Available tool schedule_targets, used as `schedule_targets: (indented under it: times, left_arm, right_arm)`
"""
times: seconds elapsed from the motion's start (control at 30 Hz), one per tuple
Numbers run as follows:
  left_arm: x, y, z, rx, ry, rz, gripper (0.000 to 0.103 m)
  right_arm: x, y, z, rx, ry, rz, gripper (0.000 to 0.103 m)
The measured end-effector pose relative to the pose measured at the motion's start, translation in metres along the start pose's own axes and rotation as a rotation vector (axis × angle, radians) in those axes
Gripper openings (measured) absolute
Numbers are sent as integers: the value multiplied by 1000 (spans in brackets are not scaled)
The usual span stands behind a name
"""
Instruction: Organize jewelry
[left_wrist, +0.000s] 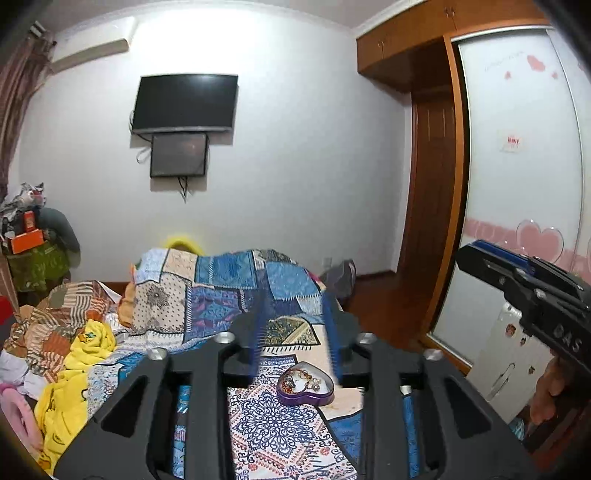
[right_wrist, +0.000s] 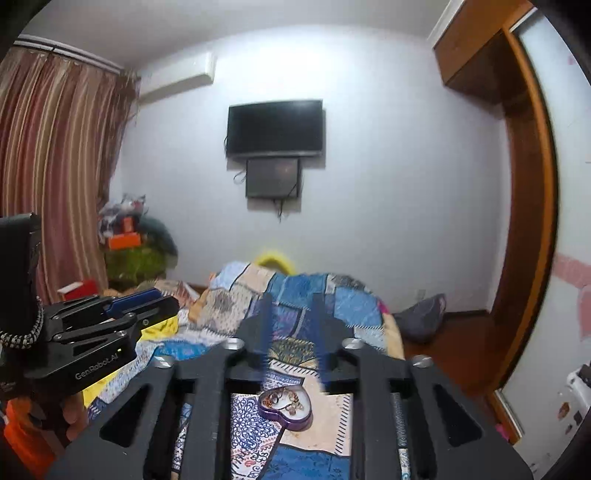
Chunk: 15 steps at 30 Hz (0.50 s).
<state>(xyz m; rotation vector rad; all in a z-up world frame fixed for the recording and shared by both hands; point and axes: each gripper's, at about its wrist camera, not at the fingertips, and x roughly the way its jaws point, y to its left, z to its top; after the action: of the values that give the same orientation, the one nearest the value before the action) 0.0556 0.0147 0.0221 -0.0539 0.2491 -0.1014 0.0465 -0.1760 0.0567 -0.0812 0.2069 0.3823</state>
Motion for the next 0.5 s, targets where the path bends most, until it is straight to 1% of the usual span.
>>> schedule_targets:
  times: [0.03, 0.07, 0.1, 0.17, 0.2, 0.23, 0.27, 0.3, 0.33, 0.5]
  left_arm:
    - [-6, -1, -1, -1, -13, 10, 51]
    - [-12, -2, -2, -2, -24, 18, 62]
    - [-16, -2, -2, -3, -32, 24, 66]
    - [-23, -3, -4, -8, -46, 41, 83]
    - [-25, -3, -4, -9, -51, 52, 88]
    - [-28, -4, -5, -6, -61, 70, 93]
    - [-29, -4, -6, 0, -72, 85, 95]
    - [-32, -5, -6, 6, -78, 96, 96]
    - [-33, -6, -7, 11, -78, 104, 96]
    - [-33, -6, -9, 11, -68, 100, 97]
  right_arm:
    - [-5, 2, -1, 3, -17, -14, 60]
    - [-7, 2, -2, 7, -32, -28, 67]
    - [-11, 3, -3, 11, -55, -50, 74]
    - [-13, 5, -4, 11, -73, -75, 78]
    - [-13, 6, -4, 12, -75, -83, 82]
    - [-12, 7, -4, 14, -74, -90, 90]
    - [-10, 7, -4, 15, -73, -98, 94]
    - [-10, 5, -6, 13, -73, -105, 100]
    - [-12, 6, -6, 11, -74, -110, 102]
    - [-14, 8, -8, 14, -55, -106, 102]
